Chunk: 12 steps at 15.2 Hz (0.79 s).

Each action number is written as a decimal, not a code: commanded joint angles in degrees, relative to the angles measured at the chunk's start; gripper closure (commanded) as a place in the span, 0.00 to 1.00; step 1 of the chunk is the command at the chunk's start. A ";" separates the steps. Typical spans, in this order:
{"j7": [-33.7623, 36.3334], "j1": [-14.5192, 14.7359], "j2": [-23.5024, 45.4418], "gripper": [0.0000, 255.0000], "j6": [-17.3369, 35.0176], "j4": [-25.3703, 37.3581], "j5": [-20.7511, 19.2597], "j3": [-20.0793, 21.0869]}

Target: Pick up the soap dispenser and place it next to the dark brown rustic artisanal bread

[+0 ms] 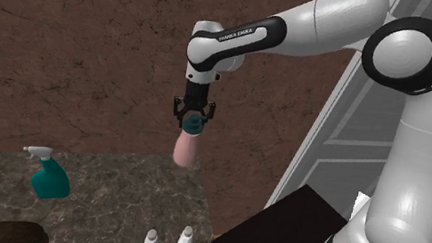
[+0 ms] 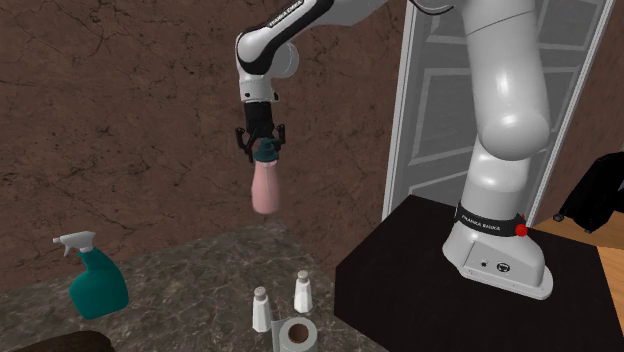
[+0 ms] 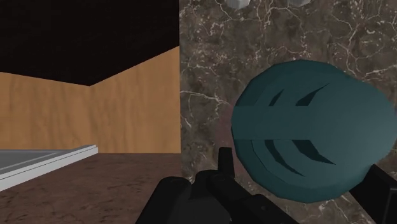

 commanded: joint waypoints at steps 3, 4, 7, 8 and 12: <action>0.28 -0.07 -1.36 1.00 -2.73 1.39 0.08 0.06; 0.35 -0.09 -1.67 1.00 -3.39 1.76 0.09 0.07; 0.56 -0.14 -2.51 1.00 -5.42 2.95 0.13 0.09; 0.62 -0.16 -2.79 1.00 -6.09 3.35 0.14 0.10; 0.92 -0.22 -3.71 1.00 -8.85 5.22 0.18 0.12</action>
